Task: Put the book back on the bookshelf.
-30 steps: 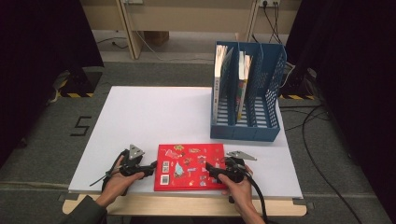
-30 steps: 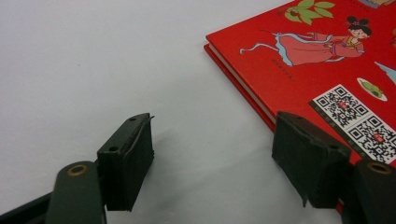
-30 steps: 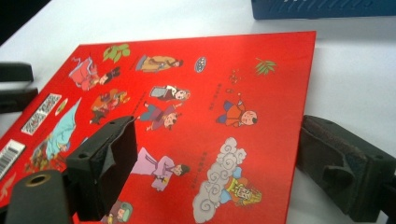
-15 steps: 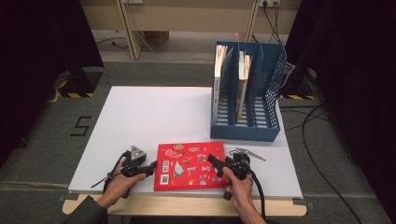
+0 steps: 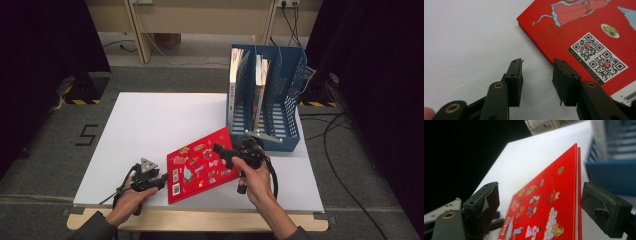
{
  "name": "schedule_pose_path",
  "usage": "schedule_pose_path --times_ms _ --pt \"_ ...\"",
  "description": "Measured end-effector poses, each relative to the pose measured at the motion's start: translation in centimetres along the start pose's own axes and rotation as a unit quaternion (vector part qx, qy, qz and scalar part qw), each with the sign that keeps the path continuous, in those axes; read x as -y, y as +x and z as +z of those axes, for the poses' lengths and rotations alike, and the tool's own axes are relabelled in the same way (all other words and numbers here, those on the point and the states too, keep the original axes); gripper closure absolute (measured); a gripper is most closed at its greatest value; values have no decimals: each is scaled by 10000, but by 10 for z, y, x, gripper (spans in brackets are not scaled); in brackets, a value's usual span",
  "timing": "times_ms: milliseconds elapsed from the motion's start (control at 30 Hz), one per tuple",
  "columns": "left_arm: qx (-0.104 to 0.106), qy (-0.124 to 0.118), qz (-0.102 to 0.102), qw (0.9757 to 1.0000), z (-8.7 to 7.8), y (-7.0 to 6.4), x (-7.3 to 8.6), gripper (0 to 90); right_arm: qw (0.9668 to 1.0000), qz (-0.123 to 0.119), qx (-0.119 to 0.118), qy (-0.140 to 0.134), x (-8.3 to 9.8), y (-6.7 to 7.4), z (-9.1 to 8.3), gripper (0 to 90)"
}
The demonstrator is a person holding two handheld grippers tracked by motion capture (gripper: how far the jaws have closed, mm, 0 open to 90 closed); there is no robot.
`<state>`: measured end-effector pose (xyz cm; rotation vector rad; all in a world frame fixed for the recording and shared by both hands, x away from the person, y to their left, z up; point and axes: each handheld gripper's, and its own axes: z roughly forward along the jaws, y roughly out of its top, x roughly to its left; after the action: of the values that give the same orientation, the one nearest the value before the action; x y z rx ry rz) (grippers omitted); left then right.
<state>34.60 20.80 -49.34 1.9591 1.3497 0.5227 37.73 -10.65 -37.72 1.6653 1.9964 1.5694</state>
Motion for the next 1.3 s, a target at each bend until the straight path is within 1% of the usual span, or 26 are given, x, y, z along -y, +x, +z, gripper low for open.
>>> schedule_pose_path --times_ms 67,133,167,200,267,300,367,400,467,567,600,633,667,700,733,800,833,867,900,967,1033,1100,1167,1233,1267,1300 --pt "57 4 -97 9999 0 -1 0 586 9995 -289 -26 92 -13 12 2 169" --pt "104 13 -134 9999 -1 -3 0 589 9990 -421 -51 162 -25 27 4 174" --pt "121 16 -123 9998 -1 -4 0 594 9981 -570 -70 206 -31 33 6 177" --pt "135 6 -117 9998 0 -6 0 596 9976 -642 -94 231 -35 38 7 179" --pt "139 -5 -136 9998 1 -8 -1 588 9961 -811 -207 278 -45 51 9 203" --pt "162 -25 -194 9997 2 -9 -2 570 9952 -889 -254 313 -49 58 10 212" --pt "189 -42 -281 9994 4 -12 -3 522 9928 -1107 -355 298 -56 70 11 246" --pt "205 -51 -275 9994 5 -13 -4 496 9909 -1247 -413 291 -58 79 11 248" --pt "184 -61 -255 9995 7 -14 -5 472 9875 -1470 -478 296 -59 89 12 262" --pt "227 -41 -229 9995 7 -14 -5 455 9829 -1698 -655 297 -57 99 9 289" --pt "265 -43 -243 9993 7 -14 -5 435 9809 -1791 -711 269 -56 102 8 305" --pt "274 -62 -243 9993 7 -14 -4 415 9799 -1831 -739 282 -54 105 6 315" --pt "336 -50 -216 9992 7 -14 -4 388 9785 -1906 -751 244 -52 106 5 316" --pt "326 -51 -211 9992 7 -15 -4 376 9770 -1983 -753 228 -49 109 3 321" --pt "319 -54 -213 9993 7 -14 -4 376 9763 -1985 -757 401 -45 110 3 327" --pt "328 -63 -225 9992 6 -14 -3 378 9754 -1933 -860 612 -35 108 5 376" --pt "311 -82 -233 9992 7 -14 -3 377 9736 -1963 -891 756 -30 107 6 374" --pt "312 -86 -235 9992 7 -14 -3 377 9708 -2058 -909 837 -26 107 7 388" --pt "319 -89 -236 9992 7 -14 -3 376 9696 -2136 -876 813 -22 107 7 405" --pt "320 -118 -269 9991 7 -14 -3 370 9659 -2329 -815 790 -17 105 5 418" --pt "337 -119 -268 9990 7 -14 -3 365 9647 -2408 -787 721 -12 101 2 447" --pt "329 -106 -254 9991 7 -14 -3 362 9616 -2538 -798 678 -5 96 1 478" --pt "323 -109 -261 9991 7 -14 -3 359 9571 -2758 -700 557 2 93 2 510" --pt "363 -114 -278 9989 8 -15 -3 332 9530 -2920 -702 398 5 89 3 535" --pt "424 -115 -293 9986 9 -16 -3 300 9516 -2958 -752 374 3 88 4 550" --pt "480 -114 -279 9984 10 -18 -4 235 9480 -3067 -791 326 1 86 4 594"
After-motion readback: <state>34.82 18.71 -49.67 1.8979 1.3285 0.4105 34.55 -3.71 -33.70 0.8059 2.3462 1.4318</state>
